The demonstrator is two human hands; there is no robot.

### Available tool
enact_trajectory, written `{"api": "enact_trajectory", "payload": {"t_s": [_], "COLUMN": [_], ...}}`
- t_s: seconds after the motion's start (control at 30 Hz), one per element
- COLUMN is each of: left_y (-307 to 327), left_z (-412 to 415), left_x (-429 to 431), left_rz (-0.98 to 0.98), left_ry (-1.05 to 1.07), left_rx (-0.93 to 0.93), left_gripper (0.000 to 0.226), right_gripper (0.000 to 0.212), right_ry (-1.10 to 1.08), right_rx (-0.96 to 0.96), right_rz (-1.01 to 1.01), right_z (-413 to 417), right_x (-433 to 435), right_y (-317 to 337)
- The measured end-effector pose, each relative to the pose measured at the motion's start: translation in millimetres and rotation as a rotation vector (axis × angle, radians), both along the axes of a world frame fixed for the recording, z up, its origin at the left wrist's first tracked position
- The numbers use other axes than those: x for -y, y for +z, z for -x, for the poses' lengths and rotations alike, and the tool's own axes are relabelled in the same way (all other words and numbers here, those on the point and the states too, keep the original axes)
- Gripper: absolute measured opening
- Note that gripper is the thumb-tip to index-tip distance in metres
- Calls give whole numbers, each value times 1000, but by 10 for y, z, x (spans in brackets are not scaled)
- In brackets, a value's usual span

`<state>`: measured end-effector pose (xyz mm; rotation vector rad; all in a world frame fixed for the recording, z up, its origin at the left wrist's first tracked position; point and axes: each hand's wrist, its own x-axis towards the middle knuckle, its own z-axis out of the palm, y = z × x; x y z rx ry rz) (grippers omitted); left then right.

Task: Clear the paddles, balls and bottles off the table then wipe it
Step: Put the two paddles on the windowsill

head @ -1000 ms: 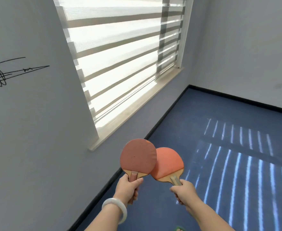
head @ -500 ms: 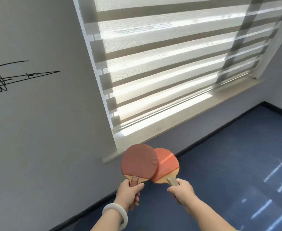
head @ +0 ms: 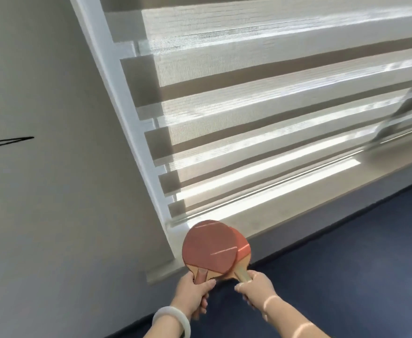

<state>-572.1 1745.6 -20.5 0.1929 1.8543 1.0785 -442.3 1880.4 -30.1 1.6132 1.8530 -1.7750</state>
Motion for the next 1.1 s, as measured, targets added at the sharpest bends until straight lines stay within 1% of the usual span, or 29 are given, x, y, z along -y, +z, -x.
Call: {"api": "enact_trajectory", "payload": {"t_s": [0.07,0.17,0.23,0.33,0.47,0.53,0.6,0.67,0.73,0.8,0.87,1.0,1.1], "left_y": [-70,-174,-229,-309,-431,-483,-529,-553,-544,-538,-555,-585,-621], "left_z": [91,194,232,284,323,335,364,408,439,440,409,348,338], "left_x": [-111,-256,-334,-425,-512,-543,-586,-627,-645,-618,-559,-467,-482], "left_rz": [8,24,33,41,75,90,98,122,154,176,190,195,194], "left_ry": [11,48,80,119,162,166,164,142,93,54,38,67,100], "left_rx": [8,13,26,54,123,124,89,6,-65,-94,-110,-156,-174], "left_gripper": [24,25,24,22,35,35,34,31,32,30,28,38,39], "right_gripper": [16,9,8,9,16,16,17,18,19,21,27,48,51], "right_ry": [22,100,146,155,157,154,159,154,155,154,173,162,108], "right_rx": [6,58,51,9,-15,-31,-66,-95,-99,-94,-86,-106,-122], "right_rz": [6,-30,-31,8,93,111,124,155,202,242,219,194,209], "right_z": [143,375,472,539,630,679,717,745,761,736,670,578,607], "right_x": [-135,-316,-410,-498,-545,-551,-561,-578,-604,-628,-652,-665,-641], "right_y": [-87,-218,-284,-379,-538,-618,-684,-724,-741,-758,-784,-818,-862]}}
